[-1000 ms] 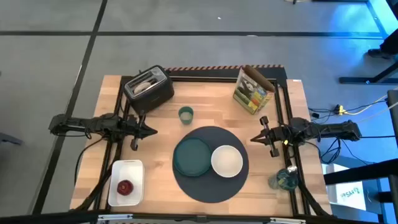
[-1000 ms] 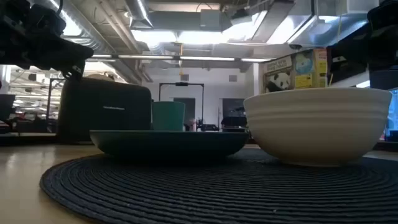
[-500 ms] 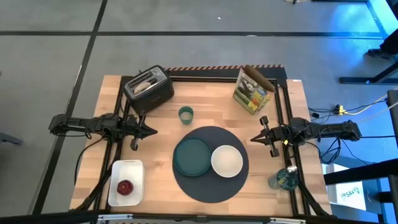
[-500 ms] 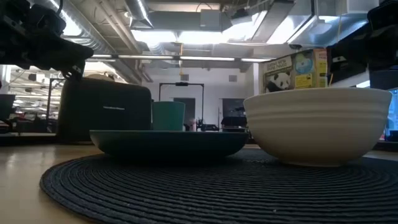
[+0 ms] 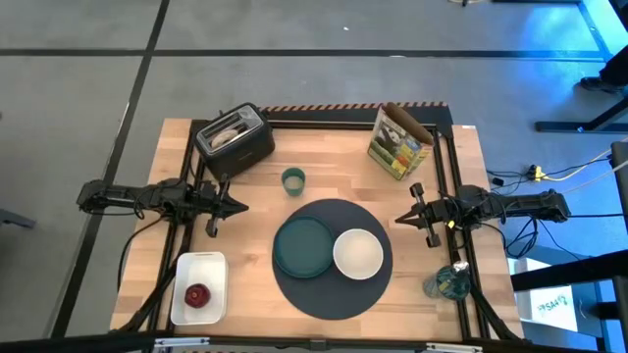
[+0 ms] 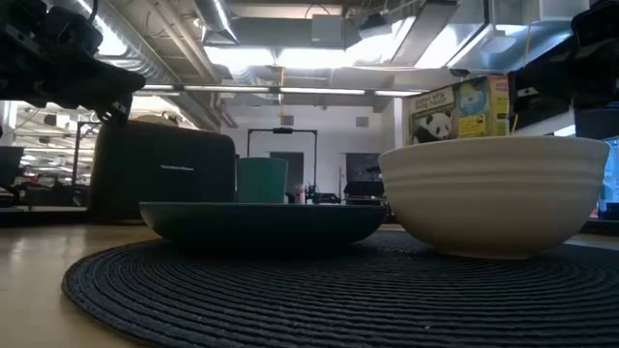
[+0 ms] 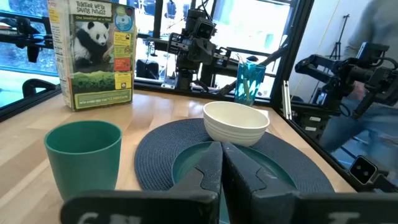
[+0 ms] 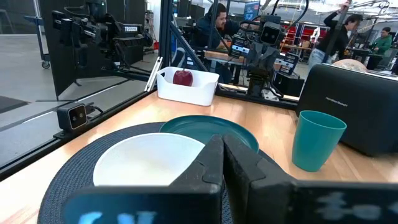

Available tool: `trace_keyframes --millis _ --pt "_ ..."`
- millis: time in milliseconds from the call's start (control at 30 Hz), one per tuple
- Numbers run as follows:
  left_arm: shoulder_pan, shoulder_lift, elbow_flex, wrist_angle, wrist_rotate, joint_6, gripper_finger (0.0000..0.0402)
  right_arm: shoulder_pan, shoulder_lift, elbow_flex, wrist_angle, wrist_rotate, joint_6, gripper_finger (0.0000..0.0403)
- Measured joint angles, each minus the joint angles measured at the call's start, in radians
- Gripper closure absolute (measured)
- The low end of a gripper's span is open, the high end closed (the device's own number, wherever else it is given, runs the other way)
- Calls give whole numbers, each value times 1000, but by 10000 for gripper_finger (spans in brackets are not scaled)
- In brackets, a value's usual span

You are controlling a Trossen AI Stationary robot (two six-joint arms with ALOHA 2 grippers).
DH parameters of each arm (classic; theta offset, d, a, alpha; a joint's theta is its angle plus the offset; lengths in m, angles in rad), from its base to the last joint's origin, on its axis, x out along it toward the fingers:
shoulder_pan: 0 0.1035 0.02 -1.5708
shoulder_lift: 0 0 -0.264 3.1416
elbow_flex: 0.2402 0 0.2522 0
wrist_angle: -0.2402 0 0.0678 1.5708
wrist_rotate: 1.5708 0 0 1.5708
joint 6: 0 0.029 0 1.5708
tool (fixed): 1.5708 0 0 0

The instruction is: Arrange a breakfast setting

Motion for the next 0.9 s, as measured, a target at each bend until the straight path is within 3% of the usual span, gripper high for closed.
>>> trace_keyframes --millis 767,900 --pt "0 0 0 0 0 0 401 0 0 0 20 9 -2 403" --pt "0 0 0 0 0 0 401 0 1 0 49 29 177 403"
